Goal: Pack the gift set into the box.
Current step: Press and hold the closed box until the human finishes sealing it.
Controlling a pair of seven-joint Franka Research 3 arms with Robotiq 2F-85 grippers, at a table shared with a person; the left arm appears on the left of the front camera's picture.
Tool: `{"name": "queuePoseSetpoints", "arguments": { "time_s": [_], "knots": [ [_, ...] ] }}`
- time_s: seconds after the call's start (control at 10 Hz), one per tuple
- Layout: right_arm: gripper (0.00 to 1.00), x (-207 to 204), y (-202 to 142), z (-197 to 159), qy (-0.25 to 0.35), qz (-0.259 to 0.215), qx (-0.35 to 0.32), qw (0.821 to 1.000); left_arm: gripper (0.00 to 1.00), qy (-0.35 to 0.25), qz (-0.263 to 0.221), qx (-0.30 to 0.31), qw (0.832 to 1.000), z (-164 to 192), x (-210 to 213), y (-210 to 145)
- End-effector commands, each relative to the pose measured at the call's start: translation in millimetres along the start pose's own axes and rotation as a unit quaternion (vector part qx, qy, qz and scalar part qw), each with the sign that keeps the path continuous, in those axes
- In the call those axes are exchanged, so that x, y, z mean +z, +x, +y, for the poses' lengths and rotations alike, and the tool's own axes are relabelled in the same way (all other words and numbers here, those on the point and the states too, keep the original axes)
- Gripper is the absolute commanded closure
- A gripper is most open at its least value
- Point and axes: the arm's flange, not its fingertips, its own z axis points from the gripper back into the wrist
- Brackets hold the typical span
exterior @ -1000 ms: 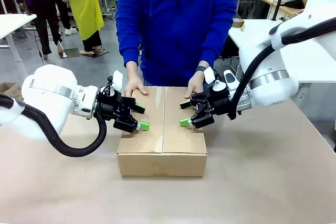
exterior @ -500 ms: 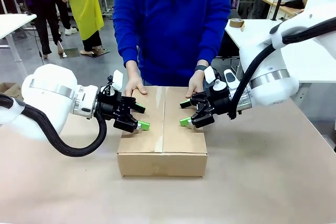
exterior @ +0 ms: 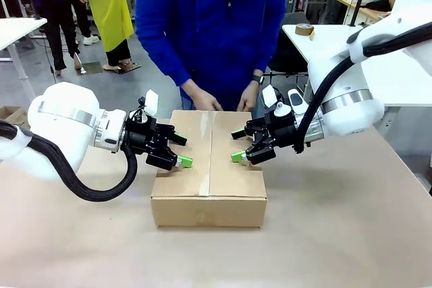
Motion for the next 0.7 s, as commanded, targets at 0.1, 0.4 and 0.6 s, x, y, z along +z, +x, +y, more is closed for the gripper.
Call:
{"name": "queuePoseSetpoints", "arguments": {
  "time_s": [0.1, 0.4, 0.6],
  "knots": [
    [0.00, -1.3, -2.3, 0.3, -0.001, 0.003, 0.004, 1.000, 0.00, 0.000, 0.003, 0.002, 1.000, -1.0, -0.7, -2.6],
    [0.00, -1.3, -2.3, 0.3, -0.001, 0.003, 0.004, 1.000, 0.00, 0.000, 0.003, 0.002, 1.000, -1.0, -0.7, -2.6],
    [0.00, -1.3, -2.3, 0.3, -0.001, 0.003, 0.004, 1.000, 0.00, 0.000, 0.003, 0.002, 1.000, -1.0, -0.7, -2.6]
  ]
}}
